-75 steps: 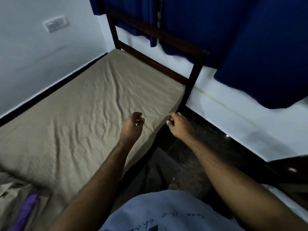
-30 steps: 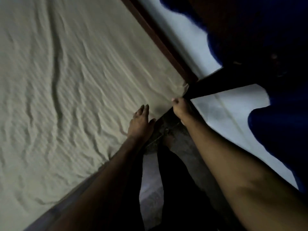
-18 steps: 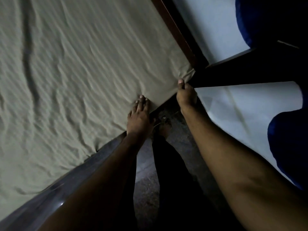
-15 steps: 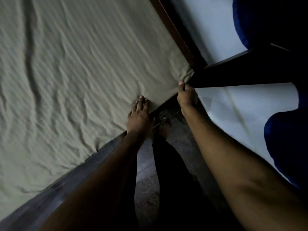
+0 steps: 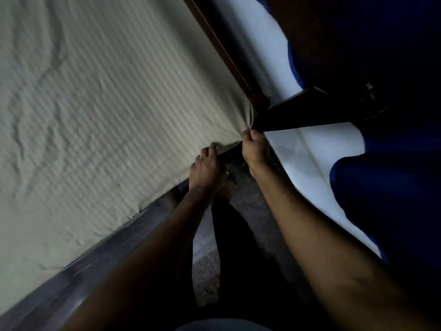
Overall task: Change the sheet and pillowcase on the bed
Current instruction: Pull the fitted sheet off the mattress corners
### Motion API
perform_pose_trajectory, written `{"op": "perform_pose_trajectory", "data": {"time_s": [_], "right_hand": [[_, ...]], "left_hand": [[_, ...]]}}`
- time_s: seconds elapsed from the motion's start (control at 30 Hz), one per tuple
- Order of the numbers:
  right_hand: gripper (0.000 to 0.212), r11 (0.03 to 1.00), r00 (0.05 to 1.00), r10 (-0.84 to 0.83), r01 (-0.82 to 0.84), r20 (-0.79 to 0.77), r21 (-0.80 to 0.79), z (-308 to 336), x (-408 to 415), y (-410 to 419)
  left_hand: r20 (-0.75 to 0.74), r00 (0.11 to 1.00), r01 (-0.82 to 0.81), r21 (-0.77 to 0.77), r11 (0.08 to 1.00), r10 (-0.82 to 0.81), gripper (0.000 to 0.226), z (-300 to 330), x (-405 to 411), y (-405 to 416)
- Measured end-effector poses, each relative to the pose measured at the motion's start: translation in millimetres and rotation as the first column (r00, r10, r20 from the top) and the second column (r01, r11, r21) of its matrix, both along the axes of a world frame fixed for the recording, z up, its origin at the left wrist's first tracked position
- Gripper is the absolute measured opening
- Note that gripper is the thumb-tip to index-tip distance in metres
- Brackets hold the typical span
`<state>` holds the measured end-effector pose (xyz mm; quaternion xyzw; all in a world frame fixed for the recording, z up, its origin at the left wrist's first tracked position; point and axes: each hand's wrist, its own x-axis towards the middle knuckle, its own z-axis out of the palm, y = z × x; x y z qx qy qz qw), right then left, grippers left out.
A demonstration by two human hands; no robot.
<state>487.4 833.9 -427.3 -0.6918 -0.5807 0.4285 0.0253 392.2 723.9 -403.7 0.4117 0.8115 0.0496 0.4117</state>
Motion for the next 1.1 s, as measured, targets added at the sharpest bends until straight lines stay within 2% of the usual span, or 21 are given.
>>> {"op": "perform_pose_trajectory", "data": {"time_s": [0.1, 0.2, 0.27, 0.3, 0.37, 0.43, 0.47, 0.6, 0.7, 0.73, 0.8, 0.87, 0.9, 0.93, 1.03, 1.1], "right_hand": [[0.047, 0.999, 0.998, 0.049, -0.049, -0.033, 0.014, 27.7, -6.7, -10.7], [0.046, 0.993, 0.989, 0.119, -0.116, -0.085, 0.037, 65.0, -18.9, -23.1], [0.049, 0.978, 0.964, 0.192, -0.172, -0.185, 0.117, 95.3, -34.5, -35.4], [0.047, 0.955, 0.932, 0.279, -0.243, -0.234, 0.169, 113.0, -44.1, -42.9], [0.041, 0.878, 0.86, 0.447, -0.369, -0.247, 0.306, 152.6, -66.2, -54.1], [0.039, 0.881, 0.859, 0.431, -0.333, -0.277, 0.337, 182.1, -85.0, -55.4], [0.039, 0.903, 0.866, 0.393, -0.3, -0.309, 0.307, 192.9, -91.0, -55.5], [0.032, 0.942, 0.854, 0.33, -0.275, -0.401, 0.19, 204.8, -94.6, -55.0], [0.015, 0.902, 0.859, 0.428, -0.425, -0.281, 0.075, 194.2, -87.6, -63.3], [0.013, 0.871, 0.849, 0.481, -0.491, -0.218, 0.011, 189.5, -84.3, -67.5], [0.034, 0.734, 0.743, 0.639, -0.666, -0.2, -0.132, 186.4, -82.4, -84.7], [0.051, 0.567, 0.615, 0.71, -0.788, -0.344, -0.239, 194.3, -90.8, -109.6], [0.055, 0.534, 0.595, 0.675, -0.802, -0.435, -0.268, 194.3, -96.7, -122.7], [0.052, 0.528, 0.586, 0.638, -0.805, -0.5, -0.271, 191.6, -104.2, -136.8], [0.027, 0.629, 0.649, 0.579, -0.74, -0.493, -0.236, 180.8, -134.2, -168.9], [0.035, 0.66, 0.682, 0.598, -0.717, -0.421, -0.224, 184.2, -155.0, -173.7]], "left_hand": [[0.043, 0.998, -0.057, 0.056, 0.997, 0.055, 0.078, 25.2, 5.2, -2.9], [0.168, 0.959, -0.246, 0.088, 0.965, 0.229, 0.076, 51.2, 3.0, -10.2], [0.21, 0.933, -0.325, 0.131, 0.937, 0.294, 0.077, 66.1, -0.5, -19.5], [0.195, 0.932, -0.339, 0.173, 0.925, 0.306, 0.077, 76.2, -2.7, -25.1], [0.125, 0.906, -0.422, 0.267, 0.866, 0.403, 0.059, 97.4, -12.9, -32.3], [0.063, 0.842, -0.529, 0.297, 0.795, 0.536, 0.023, 122.0, -32.1, -33.8], [0.048, 0.829, -0.544, 0.305, 0.782, 0.558, 0.014, 135.8, -44.3, -34.4], [0.056, 0.775, -0.608, 0.337, 0.719, 0.63, 0.022, 179.8, -85.7, -47.2], [0.019, 0.783, -0.582, 0.376, 0.721, 0.622, 0.033, 210.9, -97.6, -62.1], [0.013, 0.795, -0.56, 0.396, 0.727, 0.606, 0.034, 219.1, -100.6, -64.4], [-0.015, 0.809, -0.529, 0.418, 0.739, 0.588, 0.028, 234.6, -108.7, -70.4], [-0.046, 0.812, -0.513, 0.421, 0.748, 0.582, 0.024, 248.6, -115.8, -75.1], [-0.061, 0.813, -0.506, 0.42, 0.754, 0.579, 0.024, 255.7, -117.5, -75.0], [-0.069, 0.807, -0.51, 0.418, 0.752, 0.586, 0.025, 262.5, -119.4, -76.7], [-0.066, 0.774, -0.556, 0.405, 0.726, 0.63, 0.028, 280.3, -128.6, -84.5], [-0.065, 0.754, -0.576, 0.411, 0.706, 0.653, 0.026, 284.4, -143.4, -94.3]]}}
